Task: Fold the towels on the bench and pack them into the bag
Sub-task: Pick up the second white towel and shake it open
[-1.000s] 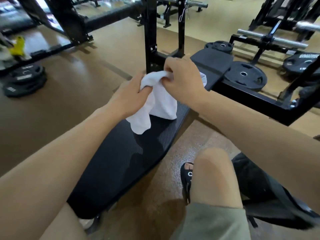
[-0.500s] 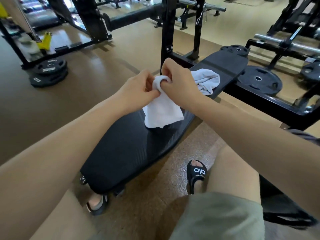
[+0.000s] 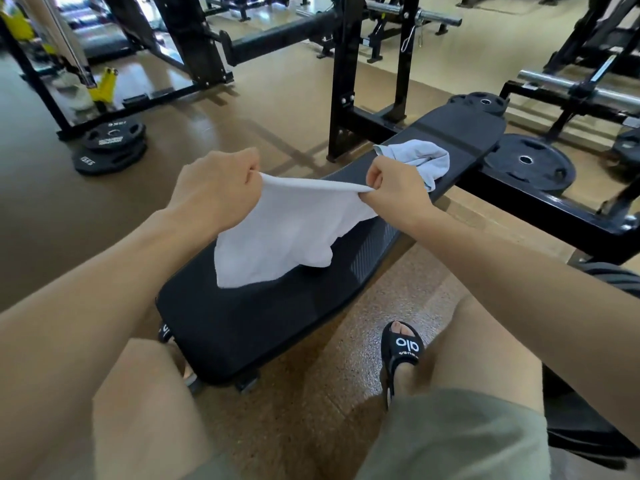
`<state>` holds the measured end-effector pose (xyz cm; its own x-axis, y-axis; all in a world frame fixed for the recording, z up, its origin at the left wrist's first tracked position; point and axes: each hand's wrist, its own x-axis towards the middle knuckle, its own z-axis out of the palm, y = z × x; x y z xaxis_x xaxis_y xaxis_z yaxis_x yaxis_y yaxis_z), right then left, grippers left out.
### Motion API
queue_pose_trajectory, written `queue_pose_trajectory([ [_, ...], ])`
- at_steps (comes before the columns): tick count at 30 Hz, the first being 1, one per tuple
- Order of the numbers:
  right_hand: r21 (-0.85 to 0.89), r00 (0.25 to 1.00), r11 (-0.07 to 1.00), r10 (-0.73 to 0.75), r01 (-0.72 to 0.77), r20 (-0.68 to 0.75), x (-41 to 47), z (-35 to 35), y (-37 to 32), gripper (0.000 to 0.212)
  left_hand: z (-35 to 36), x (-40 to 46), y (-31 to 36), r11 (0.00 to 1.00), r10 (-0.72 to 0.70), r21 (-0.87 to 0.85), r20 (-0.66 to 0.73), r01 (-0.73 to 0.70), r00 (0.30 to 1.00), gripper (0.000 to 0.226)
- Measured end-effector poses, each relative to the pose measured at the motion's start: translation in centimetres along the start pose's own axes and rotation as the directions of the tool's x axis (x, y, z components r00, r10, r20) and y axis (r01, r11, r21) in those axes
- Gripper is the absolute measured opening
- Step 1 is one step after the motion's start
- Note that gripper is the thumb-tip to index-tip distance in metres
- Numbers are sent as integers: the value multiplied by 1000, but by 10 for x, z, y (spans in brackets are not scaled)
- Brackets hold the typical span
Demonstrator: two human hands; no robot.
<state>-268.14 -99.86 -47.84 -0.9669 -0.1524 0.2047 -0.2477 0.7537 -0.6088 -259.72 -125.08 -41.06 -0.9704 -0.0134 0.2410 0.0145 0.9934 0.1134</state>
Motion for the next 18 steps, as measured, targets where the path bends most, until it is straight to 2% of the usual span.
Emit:
queue_pose_trajectory([
  [2, 15, 1000, 1000, -2, 2, 2, 0, -1, -6, 10, 2, 0, -11, 984, -104, 164, 187, 73, 977, 15],
  [3, 38, 1000, 999, -18, 18, 1, 1, -1, -13, 9, 3, -1, -12, 974, -144, 212, 304, 80, 942, 9],
  [4, 61, 999, 997, -47, 46, 3, 0, -1, -22, 7, 5, -3, -10, 977, -145, 201, 403, 67, 904, 13],
  [6, 90, 991, 987, -135, 134, 6, -1, 1, -43, 7, 10, -6, 4, 997, -20, -49, 510, 53, 860, 41],
  [8, 82, 975, 972, -223, 222, 14, -3, 5, -60, 8, 13, -8, 26, 934, 100, -349, 456, 74, 884, 51],
  [10, 79, 961, 959, -275, 273, 25, -5, 6, -70, 11, 19, -6, 42, 877, 130, -479, 315, 40, 940, 32],
  [12, 90, 955, 952, -295, 292, 20, -6, 4, -70, 12, 21, -2, 46, 861, 105, -509, 193, 8, 976, 14],
  [14, 83, 961, 958, -278, 276, 10, -7, 1, -65, 9, 21, -2, 44, 843, 96, -537, 129, -11, 987, 8],
  [18, 67, 992, 992, -112, 109, 49, -9, -7, -42, 10, 15, 2, 35, 851, 77, -525, 53, -38, 996, 6],
])
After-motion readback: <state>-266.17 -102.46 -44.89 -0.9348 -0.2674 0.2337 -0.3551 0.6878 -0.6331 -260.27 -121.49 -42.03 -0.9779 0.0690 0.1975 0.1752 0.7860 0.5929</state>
